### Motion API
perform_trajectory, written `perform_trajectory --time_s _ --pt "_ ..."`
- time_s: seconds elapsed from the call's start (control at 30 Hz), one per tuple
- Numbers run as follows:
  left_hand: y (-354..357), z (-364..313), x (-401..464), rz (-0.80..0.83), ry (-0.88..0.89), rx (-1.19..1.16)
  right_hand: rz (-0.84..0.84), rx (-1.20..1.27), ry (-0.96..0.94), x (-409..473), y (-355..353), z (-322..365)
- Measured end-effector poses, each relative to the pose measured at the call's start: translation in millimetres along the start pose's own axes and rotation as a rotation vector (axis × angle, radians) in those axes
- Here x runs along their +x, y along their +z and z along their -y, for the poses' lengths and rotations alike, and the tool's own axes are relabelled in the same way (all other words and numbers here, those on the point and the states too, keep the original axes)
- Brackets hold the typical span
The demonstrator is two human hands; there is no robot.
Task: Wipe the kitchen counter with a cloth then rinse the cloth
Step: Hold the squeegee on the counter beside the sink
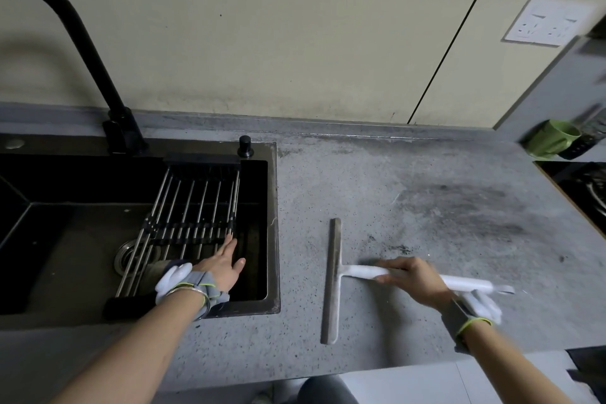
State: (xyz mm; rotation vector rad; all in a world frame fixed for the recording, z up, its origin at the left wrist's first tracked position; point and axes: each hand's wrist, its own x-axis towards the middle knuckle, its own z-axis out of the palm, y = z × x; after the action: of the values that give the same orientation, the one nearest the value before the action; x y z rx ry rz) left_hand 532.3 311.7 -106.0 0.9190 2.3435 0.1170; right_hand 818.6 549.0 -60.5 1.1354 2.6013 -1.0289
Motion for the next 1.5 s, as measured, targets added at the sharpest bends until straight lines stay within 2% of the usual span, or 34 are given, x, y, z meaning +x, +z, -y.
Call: perform_trajectory --time_s 0.27,0.47,0.6,0.7,0.97,1.23,1.5 --pt "1 4 4 0.019 -0.014 -0.005 0.078 -0.048 -0.103 18 27 42" --pt "2 5 6 0.025 -0.015 -0.003 0.062 -0.076 -0.194 17 42 66" --pt "3 5 6 0.020 -0.013 -0.006 0.052 0.031 -0.135 10 34 56" --pt "4 5 6 0.015 -0.011 -0.004 -0.031 0.106 -0.064 0 19 40" --pt "5 4 7 0.013 -0.002 0.019 -0.183 0.100 0.094 -30 -19 -21" --pt "5 4 9 0.033 -0.004 0.026 -0.131 0.091 0.139 -31 -17 -28" --pt "5 3 9 0.037 -0.009 0.029 -0.038 0.055 0.056 -7 4 6"
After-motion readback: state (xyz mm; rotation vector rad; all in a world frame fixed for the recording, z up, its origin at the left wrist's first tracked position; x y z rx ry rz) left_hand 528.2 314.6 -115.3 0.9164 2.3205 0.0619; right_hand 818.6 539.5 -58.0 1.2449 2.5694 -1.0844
